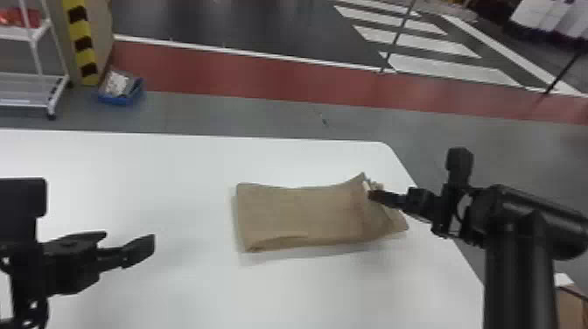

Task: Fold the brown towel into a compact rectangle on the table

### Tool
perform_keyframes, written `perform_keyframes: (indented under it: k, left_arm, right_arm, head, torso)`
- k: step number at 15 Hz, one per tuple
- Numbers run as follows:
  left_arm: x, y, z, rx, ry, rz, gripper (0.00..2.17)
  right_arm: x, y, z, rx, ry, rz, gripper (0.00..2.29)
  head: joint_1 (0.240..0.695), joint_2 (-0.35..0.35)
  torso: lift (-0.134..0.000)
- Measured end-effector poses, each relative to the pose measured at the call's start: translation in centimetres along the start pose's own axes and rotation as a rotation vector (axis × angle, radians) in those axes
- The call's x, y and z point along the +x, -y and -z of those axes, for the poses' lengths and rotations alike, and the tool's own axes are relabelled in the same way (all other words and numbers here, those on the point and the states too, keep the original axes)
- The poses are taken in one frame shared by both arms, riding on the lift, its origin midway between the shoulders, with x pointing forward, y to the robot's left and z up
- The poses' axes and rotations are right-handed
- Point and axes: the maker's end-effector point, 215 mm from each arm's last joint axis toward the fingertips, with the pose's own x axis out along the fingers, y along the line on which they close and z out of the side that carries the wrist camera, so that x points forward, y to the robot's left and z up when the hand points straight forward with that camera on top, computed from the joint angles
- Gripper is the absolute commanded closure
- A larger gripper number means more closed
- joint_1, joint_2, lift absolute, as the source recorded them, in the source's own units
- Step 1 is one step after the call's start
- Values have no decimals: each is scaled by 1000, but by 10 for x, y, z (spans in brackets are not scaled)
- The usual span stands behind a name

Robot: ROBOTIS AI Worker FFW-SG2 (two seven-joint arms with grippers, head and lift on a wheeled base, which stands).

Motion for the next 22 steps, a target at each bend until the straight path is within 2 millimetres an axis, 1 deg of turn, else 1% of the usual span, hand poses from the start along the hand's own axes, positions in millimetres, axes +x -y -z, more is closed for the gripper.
perform_keyframes:
  k: [2, 6, 8, 10, 12, 13, 14, 16, 18, 20, 21, 22]
  left_arm:
    - [-2, -3, 0, -3, 5, -5, 36]
    - [-4, -5, -3, -4, 21, -3, 36]
    - [-4, -6, -2, -6, 22, -3, 36]
    - [-4, -7, -3, -6, 25, -5, 36]
    - [-4, -7, -5, -5, 26, -4, 36]
    - [-4, -7, -4, -6, 26, -4, 36]
    - [-5, -8, -4, -7, 25, -5, 36]
    - [-5, -10, -3, -9, 25, -10, 36]
    - [-5, -10, -2, -9, 23, -9, 36]
    - [-3, -8, -2, -7, 20, -7, 36]
    - [-2, -8, -1, -6, 19, -6, 36]
    - [-2, -8, -1, -6, 18, -6, 36]
  right_arm:
    - [-1, -6, 4, 15, -7, -17, 1328]
    - [-12, -50, 5, 8, -18, -72, 1328]
    - [-17, -58, 4, 13, -28, -80, 1328]
    - [-22, -68, -2, 10, -23, -96, 1325]
    - [-31, -81, -21, 5, 1, -116, 1328]
    - [-38, -80, -30, 15, 10, -116, 1328]
    - [-45, -75, -37, 26, 16, -110, 1328]
    - [-59, -57, -42, 58, 37, -100, 1328]
    - [-68, -39, -44, 84, 71, -94, 1328]
    - [-65, -21, -41, 90, 90, -76, 1328]
    - [-60, -18, -39, 87, 89, -71, 1328]
    - [-56, -19, -37, 80, 85, -72, 1325]
  head:
    - [695, -309]
    - [695, -271]
    - [695, -262]
    - [695, -257]
    - [695, -249]
    - [695, -252]
    - [695, -260]
    - [695, -275]
    - [695, -304]
    - [695, -321]
    - [695, -325]
    - [695, -325]
  torso:
    - [-124]
    - [-124]
    - [-124]
    - [-124]
    - [-124]
    - [-124]
    - [-124]
    - [-124]
    - [-124]
    - [-124]
    - [-124]
    - [-124]
